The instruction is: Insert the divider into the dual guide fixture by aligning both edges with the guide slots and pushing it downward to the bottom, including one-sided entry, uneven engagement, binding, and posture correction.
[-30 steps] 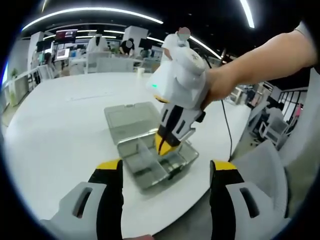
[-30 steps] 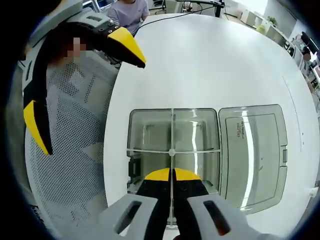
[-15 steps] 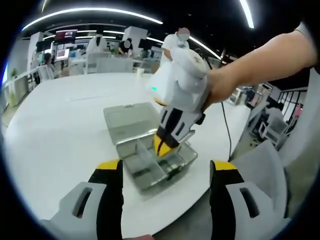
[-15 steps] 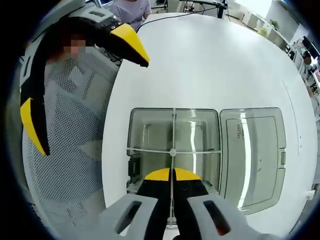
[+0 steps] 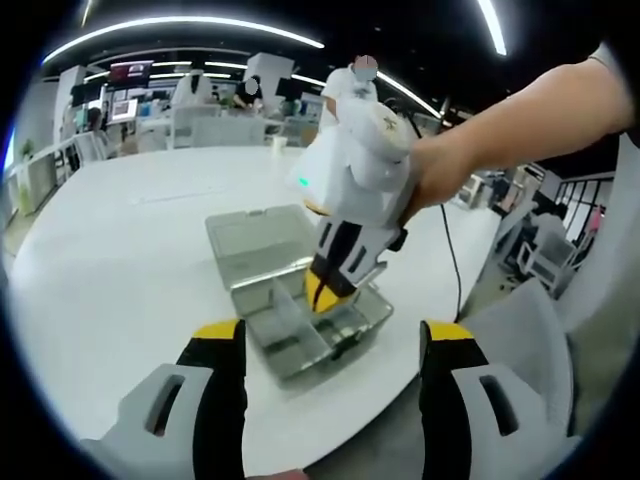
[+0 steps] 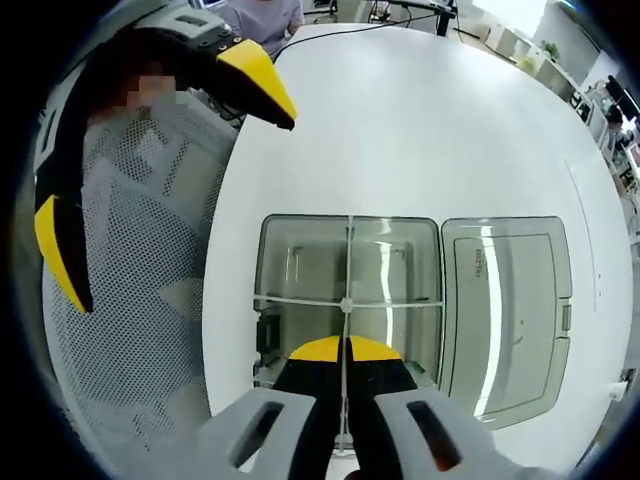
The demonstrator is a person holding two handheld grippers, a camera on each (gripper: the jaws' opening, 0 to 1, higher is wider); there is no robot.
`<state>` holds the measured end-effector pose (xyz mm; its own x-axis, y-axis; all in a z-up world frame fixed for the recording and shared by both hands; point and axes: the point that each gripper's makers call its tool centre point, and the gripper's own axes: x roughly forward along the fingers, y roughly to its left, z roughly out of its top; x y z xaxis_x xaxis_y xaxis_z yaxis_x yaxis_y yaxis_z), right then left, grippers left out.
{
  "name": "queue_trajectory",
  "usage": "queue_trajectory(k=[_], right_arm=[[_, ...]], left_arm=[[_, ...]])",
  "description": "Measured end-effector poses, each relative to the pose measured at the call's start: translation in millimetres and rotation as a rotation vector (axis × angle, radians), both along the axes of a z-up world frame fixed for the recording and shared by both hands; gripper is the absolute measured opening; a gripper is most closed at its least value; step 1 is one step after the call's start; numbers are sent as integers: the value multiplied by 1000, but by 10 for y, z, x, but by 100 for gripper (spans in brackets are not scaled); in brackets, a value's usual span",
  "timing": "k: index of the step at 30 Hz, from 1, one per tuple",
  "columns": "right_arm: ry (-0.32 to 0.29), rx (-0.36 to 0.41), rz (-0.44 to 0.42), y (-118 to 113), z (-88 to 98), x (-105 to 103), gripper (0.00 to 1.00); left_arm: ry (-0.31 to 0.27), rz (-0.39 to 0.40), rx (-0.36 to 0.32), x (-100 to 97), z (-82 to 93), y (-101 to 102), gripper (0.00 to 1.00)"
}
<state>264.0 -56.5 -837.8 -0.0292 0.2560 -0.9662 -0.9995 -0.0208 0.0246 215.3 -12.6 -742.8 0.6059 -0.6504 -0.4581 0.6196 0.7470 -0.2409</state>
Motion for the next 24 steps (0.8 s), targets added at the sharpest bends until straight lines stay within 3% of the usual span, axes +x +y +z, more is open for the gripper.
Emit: queue_trajectory(k=[5,16,24], right_arm=[[-17,-8,-14,-7,-94,1,0],[-10,-3,-17,-9,-55,-3,0],[-17,8,34,-21,-26,-52,2]], left_arm=[[-3,-2,5,-18,11,10,69],[4,-6,19,-57,-1,36,69],[2,-13,23,-32,-2,47,69]])
